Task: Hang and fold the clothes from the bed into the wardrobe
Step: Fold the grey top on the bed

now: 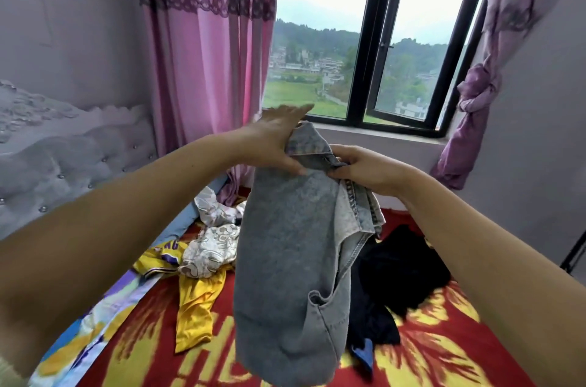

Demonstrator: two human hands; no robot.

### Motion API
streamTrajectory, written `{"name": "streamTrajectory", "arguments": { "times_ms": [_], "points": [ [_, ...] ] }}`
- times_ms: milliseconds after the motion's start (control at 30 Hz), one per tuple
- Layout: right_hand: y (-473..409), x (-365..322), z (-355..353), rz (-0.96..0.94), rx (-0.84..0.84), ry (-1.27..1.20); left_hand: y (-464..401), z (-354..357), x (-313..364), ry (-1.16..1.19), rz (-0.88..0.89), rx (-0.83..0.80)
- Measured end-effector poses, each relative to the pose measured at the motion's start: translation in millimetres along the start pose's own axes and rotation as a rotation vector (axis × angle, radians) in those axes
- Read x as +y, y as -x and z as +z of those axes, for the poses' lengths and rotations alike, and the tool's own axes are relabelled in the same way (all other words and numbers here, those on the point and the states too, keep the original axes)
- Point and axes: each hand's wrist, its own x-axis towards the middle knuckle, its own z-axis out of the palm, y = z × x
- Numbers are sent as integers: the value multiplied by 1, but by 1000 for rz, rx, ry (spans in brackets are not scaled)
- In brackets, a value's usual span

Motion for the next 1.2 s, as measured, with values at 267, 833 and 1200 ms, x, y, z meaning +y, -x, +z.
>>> {"name": "streamTrajectory", "arguments": {
  "times_ms": [267, 833, 1200],
  "points": [
    [12, 1, -12, 35, -208, -37, 5, -2, -19, 689, -146, -573],
    [25, 76, -13, 491, -94, 387, -27, 30, -28, 355, -217, -445],
    [-19, 50, -48, 184, 545, 852, -49, 8, -34, -131, -62, 258]
  ]
}}
